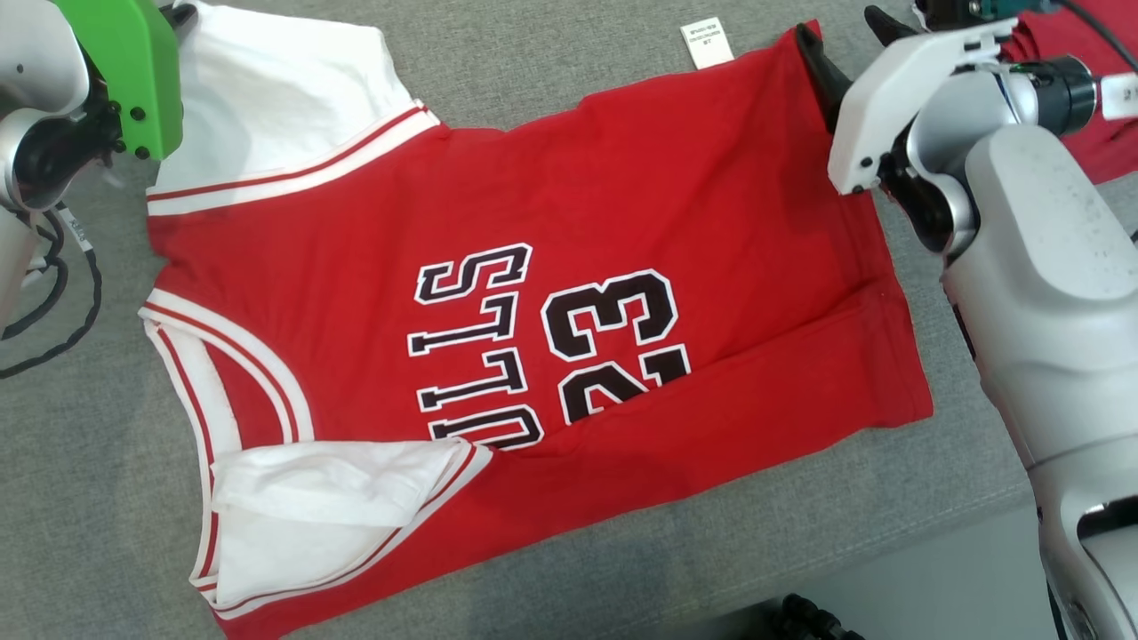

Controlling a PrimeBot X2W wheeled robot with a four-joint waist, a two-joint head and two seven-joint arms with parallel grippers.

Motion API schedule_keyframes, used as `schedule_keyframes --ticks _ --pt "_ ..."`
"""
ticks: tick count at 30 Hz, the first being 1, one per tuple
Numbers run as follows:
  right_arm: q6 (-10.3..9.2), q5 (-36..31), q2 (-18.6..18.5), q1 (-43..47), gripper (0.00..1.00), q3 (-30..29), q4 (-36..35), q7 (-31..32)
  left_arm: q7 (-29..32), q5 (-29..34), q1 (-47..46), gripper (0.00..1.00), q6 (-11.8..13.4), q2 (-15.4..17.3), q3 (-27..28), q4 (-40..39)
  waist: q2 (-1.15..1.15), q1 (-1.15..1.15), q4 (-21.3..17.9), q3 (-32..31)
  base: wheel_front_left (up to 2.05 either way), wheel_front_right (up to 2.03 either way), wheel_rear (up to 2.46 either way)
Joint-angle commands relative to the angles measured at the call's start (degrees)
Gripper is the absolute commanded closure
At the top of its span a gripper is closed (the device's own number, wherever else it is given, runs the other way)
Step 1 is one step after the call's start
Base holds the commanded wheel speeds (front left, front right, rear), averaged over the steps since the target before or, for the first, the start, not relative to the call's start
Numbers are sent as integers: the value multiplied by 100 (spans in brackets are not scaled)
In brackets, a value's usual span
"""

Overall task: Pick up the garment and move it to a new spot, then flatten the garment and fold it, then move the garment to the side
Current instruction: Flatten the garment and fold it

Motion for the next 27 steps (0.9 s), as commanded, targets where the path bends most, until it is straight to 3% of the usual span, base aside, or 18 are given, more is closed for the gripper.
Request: schedule_keyframes --ticks 1,6,8,12,13,19,20,21,27 --pt "-8 -56 58 -122 0 -44 112 130 -28 -42 -111 100 -13 23 -30 -6 0 0 30 -11 0 0 0" --pt "-7 -129 171 -381 0 -187 544 658 -91 -135 -175 100 -13 -28 -176 -61 0 0 86 -10 0 0 0" --pt "-7 -63 239 -417 8 -154 624 812 -126 -186 -187 100 -13 -39 -211 -68 0 0 99 -16 0 0 0" --pt "-7 81 185 -485 32 -83 685 905 -181 -287 -228 100 -14 -41 -331 -62 0 0 136 -15 0 0 0" --pt "-7 95 169 -504 42 -67 702 902 -187 -289 -240 100 -14 -38 -359 -64 0 0 149 -8 0 0 0" --pt "-7 188 95 -670 65 -5 868 929 -202 -332 -332 100 -14 -20 -508 -58 0 0 222 43 0 0 0" --pt "-7 201 97 -708 79 0 895 919 -208 -348 -352 100 -14 -20 -527 -54 0 0 232 50 0 0 0" --pt "-7 212 86 -742 100 13 917 887 -218 -365 -365 100 -14 -21 -546 -51 0 0 242 57 0 0 0" --pt "-8 187 -8 -906 100 5 993 527 -468 -302 -455 100 -14 35 -701 -156 0 0 306 53 0 0 0"
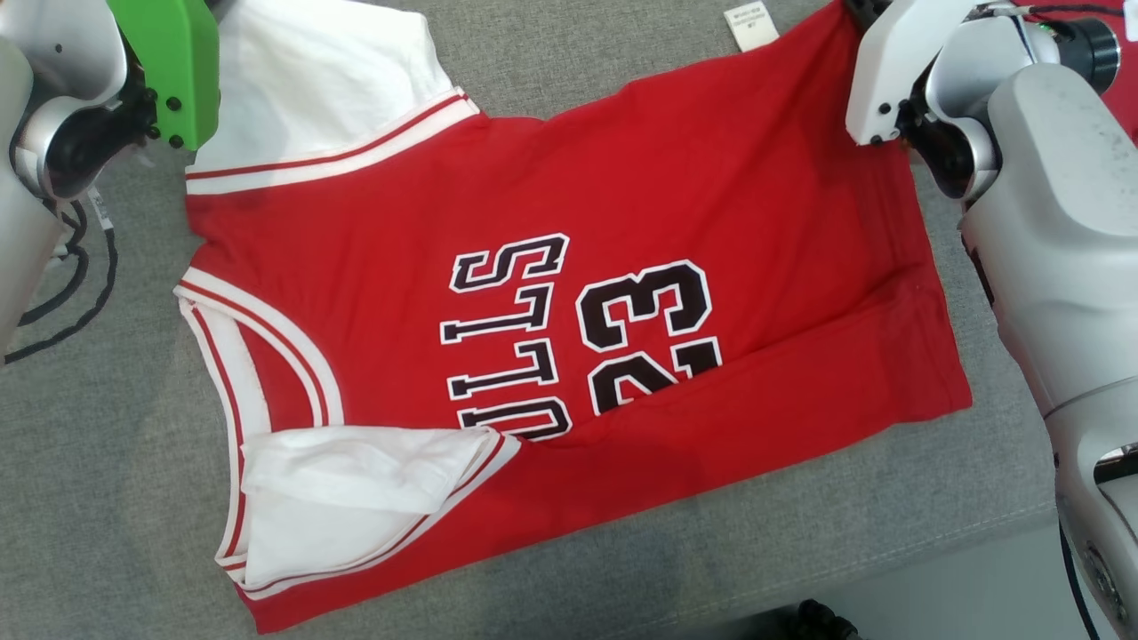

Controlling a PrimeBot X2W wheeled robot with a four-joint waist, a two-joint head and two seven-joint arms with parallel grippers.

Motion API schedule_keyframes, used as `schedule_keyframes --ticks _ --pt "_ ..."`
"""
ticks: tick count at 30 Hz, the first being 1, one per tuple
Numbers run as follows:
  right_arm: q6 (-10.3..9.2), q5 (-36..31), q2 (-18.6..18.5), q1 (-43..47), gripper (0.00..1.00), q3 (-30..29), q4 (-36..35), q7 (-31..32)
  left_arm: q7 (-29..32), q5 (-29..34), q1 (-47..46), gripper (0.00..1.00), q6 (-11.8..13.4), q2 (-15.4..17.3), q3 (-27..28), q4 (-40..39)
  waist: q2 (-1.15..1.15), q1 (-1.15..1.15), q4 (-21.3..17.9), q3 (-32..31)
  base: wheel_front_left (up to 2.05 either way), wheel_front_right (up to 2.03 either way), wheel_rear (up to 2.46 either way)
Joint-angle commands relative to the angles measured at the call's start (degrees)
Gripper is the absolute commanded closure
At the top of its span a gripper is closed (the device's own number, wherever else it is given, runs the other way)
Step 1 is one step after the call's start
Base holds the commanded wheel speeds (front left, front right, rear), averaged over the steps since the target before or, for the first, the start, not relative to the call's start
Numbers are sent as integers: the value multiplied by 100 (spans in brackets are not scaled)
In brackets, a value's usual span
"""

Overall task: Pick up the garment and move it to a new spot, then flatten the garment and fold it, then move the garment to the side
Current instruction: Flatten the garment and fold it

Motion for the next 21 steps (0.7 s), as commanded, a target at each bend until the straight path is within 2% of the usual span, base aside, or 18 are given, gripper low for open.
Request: schedule_keyframes --ticks 1,10,13,18,21 --pt "-8 7 -46 -91 100 -20 24 -72 -66 68 -127 100 -14 74 -9 -16 0 0 16 -11 0 0 0" --pt "-9 319 -255 -307 100 -207 373 -1007 -1373 229 -454 100 -3 158 -167 -103 0 0 262 -100 0 0 0" --pt "-9 548 -422 -226 100 -76 430 -1159 -1611 -3 -440 100 -3 101 -212 -146 0 0 397 -178 0 0 0" --pt "-9 1136 -737 154 100 323 113 -1227 -1900 -306 -146 100 -3 331 -485 -596 0 0 576 -400 0 0 0" --pt "-9 1549 -1098 561 100 606 -266 -1285 -2146 -475 140 100 -3 558 -600 -1029 0 0 687 -592 0 0 0"
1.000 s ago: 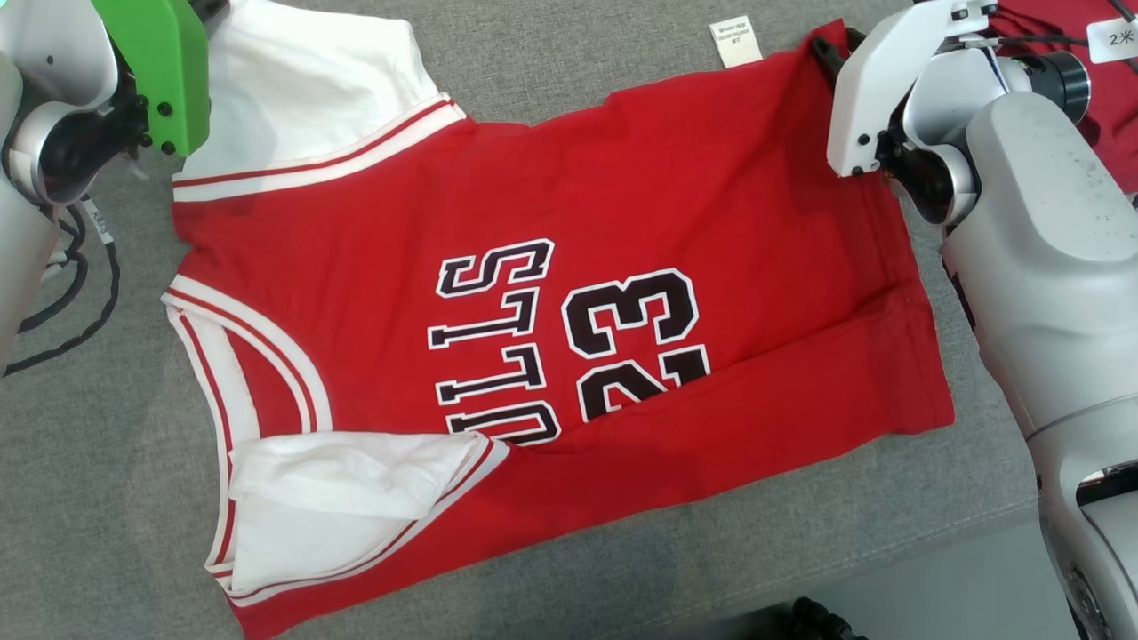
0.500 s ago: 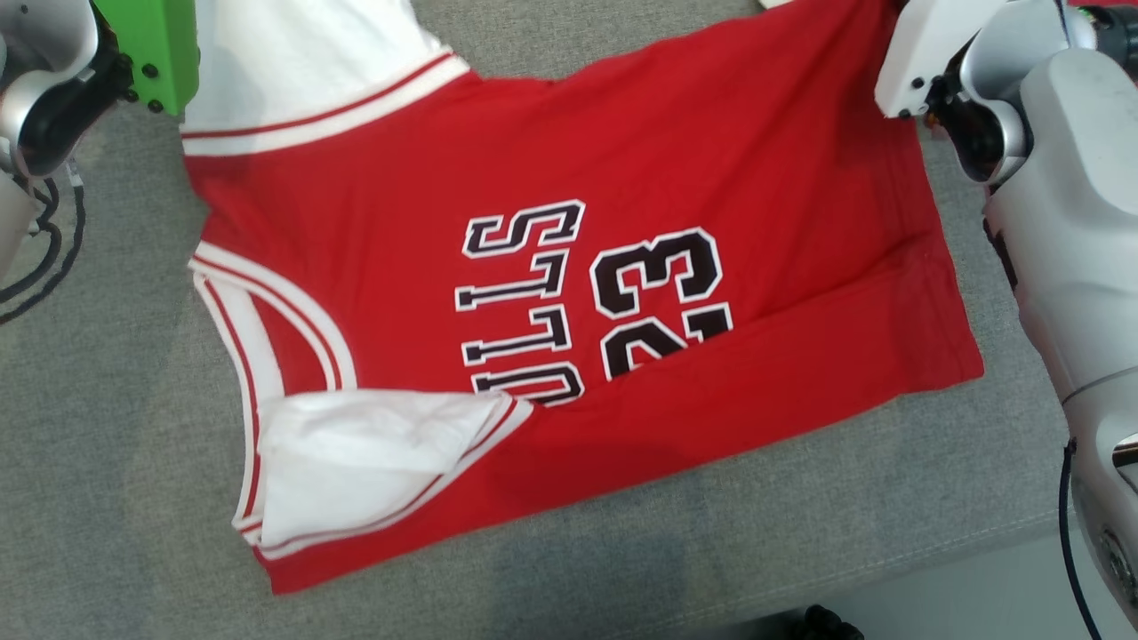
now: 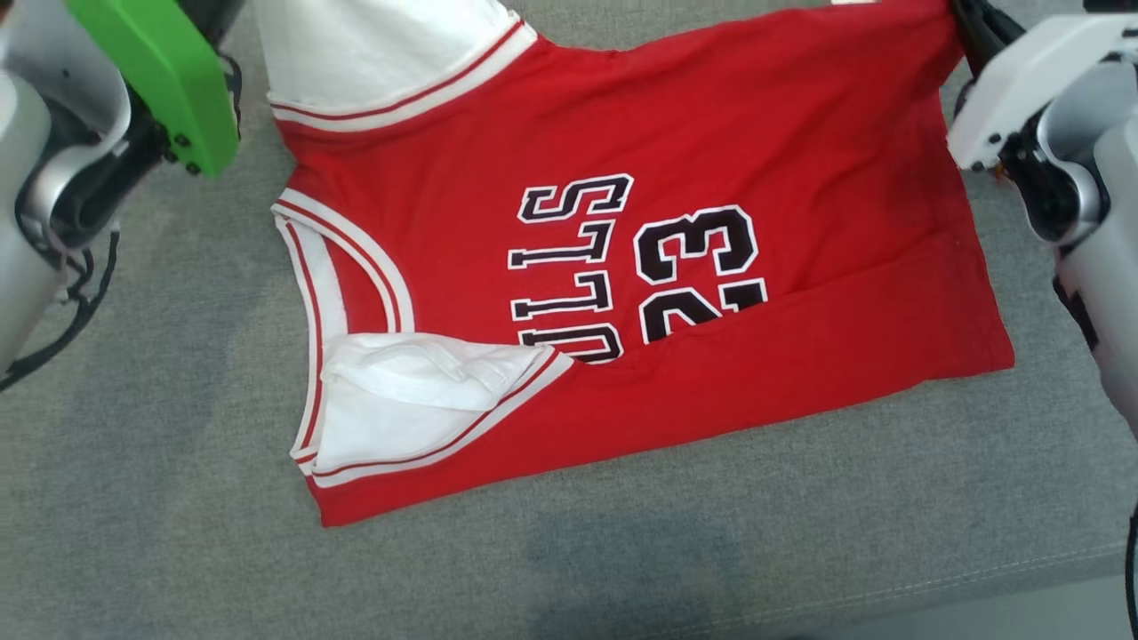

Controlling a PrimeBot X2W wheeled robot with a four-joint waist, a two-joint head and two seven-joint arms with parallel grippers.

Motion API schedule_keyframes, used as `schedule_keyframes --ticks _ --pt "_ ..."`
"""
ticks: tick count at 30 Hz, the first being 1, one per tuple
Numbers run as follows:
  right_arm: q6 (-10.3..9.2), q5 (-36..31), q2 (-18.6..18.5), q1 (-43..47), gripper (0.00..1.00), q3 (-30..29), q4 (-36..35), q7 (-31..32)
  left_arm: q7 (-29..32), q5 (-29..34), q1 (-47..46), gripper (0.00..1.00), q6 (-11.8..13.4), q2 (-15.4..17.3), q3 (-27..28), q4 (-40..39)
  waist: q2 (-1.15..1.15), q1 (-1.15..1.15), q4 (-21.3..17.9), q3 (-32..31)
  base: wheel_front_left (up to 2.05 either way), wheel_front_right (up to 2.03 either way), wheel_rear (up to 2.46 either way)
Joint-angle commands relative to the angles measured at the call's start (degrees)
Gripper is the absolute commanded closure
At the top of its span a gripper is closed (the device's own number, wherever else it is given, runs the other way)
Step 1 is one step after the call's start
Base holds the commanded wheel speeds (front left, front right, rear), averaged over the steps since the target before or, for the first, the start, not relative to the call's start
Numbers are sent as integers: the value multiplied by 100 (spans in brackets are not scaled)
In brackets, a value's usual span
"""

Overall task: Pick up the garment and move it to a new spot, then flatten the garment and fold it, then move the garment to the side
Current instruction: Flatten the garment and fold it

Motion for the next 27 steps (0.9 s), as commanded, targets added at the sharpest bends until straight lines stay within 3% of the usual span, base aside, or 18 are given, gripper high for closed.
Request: schedule_keyframes --ticks 1,8,17,22,27 --pt "-9 226 -254 313 100 117 -188 -62 -147 -90 263 100 10 196 -67 -235 0 0 199 -284 0 0 0" --pt "-8 933 -929 1314 100 396 -886 -98 -587 -288 1171 100 84 720 -215 -1153 0 0 447 -755 0 0 0" --pt "-9 1301 -1466 2353 100 351 -1529 -164 -974 -222 2263 100 734 1415 -406 -2624 0 0 649 -1040 0 0 0" --pt "-9 1292 -1726 2819 100 280 -1745 -201 -1248 -125 2827 100 1128 1512 -589 -3185 0 0 764 -992 0 0 0" --pt "-9 1304 -1787 3130 100 146 -1795 -208 -1533 -236 3235 100 1227 1360 -697 -3265 0 0 830 -916 0 0 0"
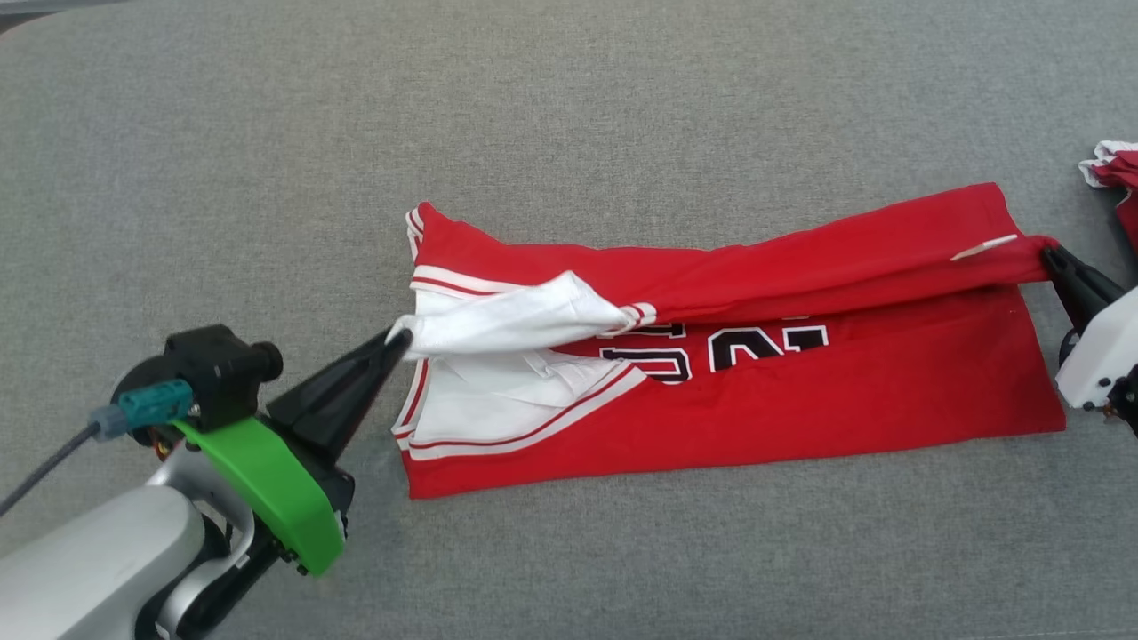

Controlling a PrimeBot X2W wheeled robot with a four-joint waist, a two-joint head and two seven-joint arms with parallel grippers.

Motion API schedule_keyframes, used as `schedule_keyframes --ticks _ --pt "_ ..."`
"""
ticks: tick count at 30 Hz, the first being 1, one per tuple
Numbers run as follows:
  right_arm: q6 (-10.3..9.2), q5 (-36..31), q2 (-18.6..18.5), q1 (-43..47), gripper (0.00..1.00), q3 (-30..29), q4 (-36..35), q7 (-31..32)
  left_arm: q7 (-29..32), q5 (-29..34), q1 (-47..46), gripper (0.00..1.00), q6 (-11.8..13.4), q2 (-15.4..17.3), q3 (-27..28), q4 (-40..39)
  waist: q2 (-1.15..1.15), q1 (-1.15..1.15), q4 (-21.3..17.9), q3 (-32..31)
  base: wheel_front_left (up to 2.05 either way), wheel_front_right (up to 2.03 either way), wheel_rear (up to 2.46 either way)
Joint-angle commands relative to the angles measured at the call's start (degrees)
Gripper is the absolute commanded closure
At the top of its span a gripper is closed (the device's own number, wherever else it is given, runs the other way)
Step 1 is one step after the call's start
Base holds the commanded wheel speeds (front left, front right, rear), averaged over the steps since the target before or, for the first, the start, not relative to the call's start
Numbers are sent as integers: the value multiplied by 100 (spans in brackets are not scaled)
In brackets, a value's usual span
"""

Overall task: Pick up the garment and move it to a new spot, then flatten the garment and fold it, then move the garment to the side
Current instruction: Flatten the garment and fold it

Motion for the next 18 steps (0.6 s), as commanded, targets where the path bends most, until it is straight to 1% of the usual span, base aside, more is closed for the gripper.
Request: schedule_keyframes --ticks 1,6,9,12,14,16,17,18 --pt "-9 -1 -39 143 100 -64 -8 -25 -62 -44 155 100 3 -50 -42 15 0 0 40 42 0 0 0" --pt "-9 -85 -66 547 100 -259 -76 -85 -266 -69 441 100 17 -207 -120 243 0 0 98 78 0 0 0" --pt "-9 -96 71 803 100 -393 -131 -146 -351 -175 536 100 -24 -332 -95 448 0 0 114 104 0 0 0" --pt "-9 -138 224 1002 100 -485 -91 -156 -419 -275 639 100 -65 -553 -86 682 0 0 103 134 0 0 0" --pt "-9 -136 378 1100 100 -565 20 -115 -442 -234 664 100 -101 -665 -112 869 0 0 88 122 0 0 0" --pt "-9 -166 516 1133 100 -624 82 -132 -468 -179 701 100 -85 -772 -151 1073 0 0 64 78 0 0 0" --pt "-8 -193 566 1139 96 -647 106 -131 -477 -190 728 78 -70 -831 -153 1184 0 0 51 46 0 0 0" --pt "-8 -215 610 1144 64 -670 122 -160 -493 -208 761 55 -47 -880 -151 1285 0 0 40 6 0 0 0"
